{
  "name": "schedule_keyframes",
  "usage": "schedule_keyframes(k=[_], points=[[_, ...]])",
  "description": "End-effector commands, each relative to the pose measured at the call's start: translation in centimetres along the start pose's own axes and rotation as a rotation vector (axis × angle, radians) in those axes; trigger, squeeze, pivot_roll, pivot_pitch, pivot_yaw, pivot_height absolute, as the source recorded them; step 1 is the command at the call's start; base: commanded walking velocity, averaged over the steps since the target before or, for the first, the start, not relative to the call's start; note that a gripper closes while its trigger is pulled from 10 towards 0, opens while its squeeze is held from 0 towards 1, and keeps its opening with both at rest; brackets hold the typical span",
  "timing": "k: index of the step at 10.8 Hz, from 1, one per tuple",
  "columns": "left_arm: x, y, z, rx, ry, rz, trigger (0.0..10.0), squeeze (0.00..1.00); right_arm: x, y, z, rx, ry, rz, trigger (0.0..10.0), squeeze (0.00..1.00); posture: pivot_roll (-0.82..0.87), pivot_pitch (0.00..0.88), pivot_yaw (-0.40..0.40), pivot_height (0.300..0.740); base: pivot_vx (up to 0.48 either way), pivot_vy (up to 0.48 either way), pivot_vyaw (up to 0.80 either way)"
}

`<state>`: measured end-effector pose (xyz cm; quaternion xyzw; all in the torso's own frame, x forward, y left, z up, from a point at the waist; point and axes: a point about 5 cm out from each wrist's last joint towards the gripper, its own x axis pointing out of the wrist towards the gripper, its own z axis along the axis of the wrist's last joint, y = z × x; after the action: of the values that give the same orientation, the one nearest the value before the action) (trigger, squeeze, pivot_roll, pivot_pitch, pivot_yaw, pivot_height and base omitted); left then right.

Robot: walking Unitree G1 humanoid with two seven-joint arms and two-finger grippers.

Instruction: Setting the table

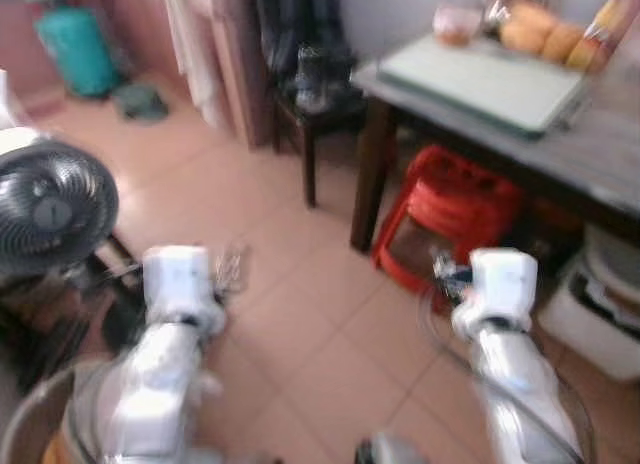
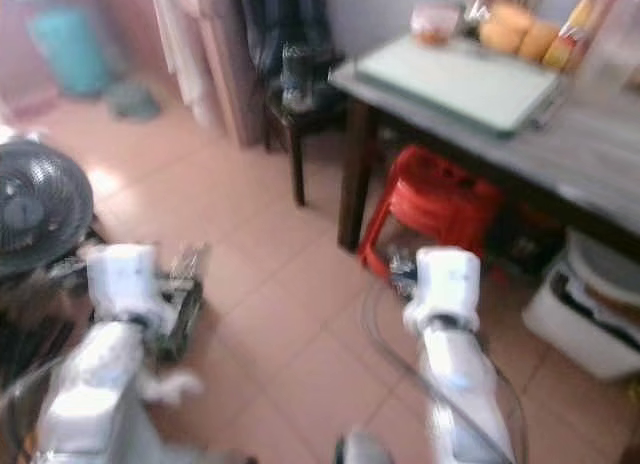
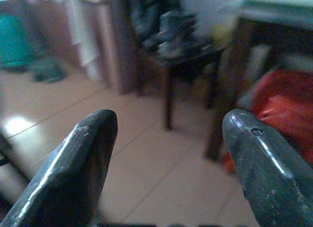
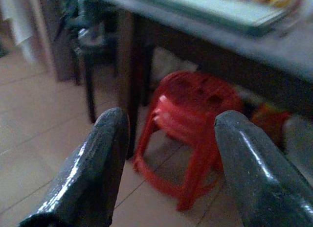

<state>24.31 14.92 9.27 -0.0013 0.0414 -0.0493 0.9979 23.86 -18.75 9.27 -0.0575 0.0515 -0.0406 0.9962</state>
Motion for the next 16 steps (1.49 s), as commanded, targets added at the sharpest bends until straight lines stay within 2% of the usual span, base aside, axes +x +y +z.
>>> schedule_keyframes(k=[1,6,10,13,15,16], points=[[-0.3,1.1,0.2,0.021,-0.007,0.038,10.0,0.00,0.1,0.6,0.5,0.026,-0.016,0.023,10.0,0.00,-0.06,0.043,0.035,0.740,0.000,0.000,-0.80],[0.2,0.3,0.7,-0.006,-0.034,-0.024,10.0,0.00,0.5,0.8,0.8,0.022,-0.026,0.035,10.0,0.00,-0.05,0.044,0.017,0.740,0.000,0.000,-0.80],[0.3,-0.2,0.9,-0.012,-0.044,-0.082,10.0,0.00,0.9,1.4,1.4,0.038,-0.045,0.047,10.0,0.00,-0.06,0.054,0.033,0.740,0.067,0.000,-0.80],[0.3,-0.4,0.8,-0.013,-0.040,-0.083,10.0,0.00,0.8,1.3,1.2,0.039,-0.037,0.048,10.0,0.00,-0.06,0.055,0.035,0.740,0.306,0.000,-0.80],[0.3,-0.3,0.8,-0.012,-0.043,-0.078,10.0,0.00,0.8,1.4,1.3,0.043,-0.051,0.056,10.0,0.00,-0.06,0.055,0.035,0.740,0.000,0.000,-0.80],[0.4,-0.4,0.8,-0.015,-0.041,-0.079,10.0,0.00,0.8,1.3,1.5,0.043,-0.066,0.057,10.0,0.00,-0.06,0.058,0.034,0.740,0.000,0.000,0.00]])
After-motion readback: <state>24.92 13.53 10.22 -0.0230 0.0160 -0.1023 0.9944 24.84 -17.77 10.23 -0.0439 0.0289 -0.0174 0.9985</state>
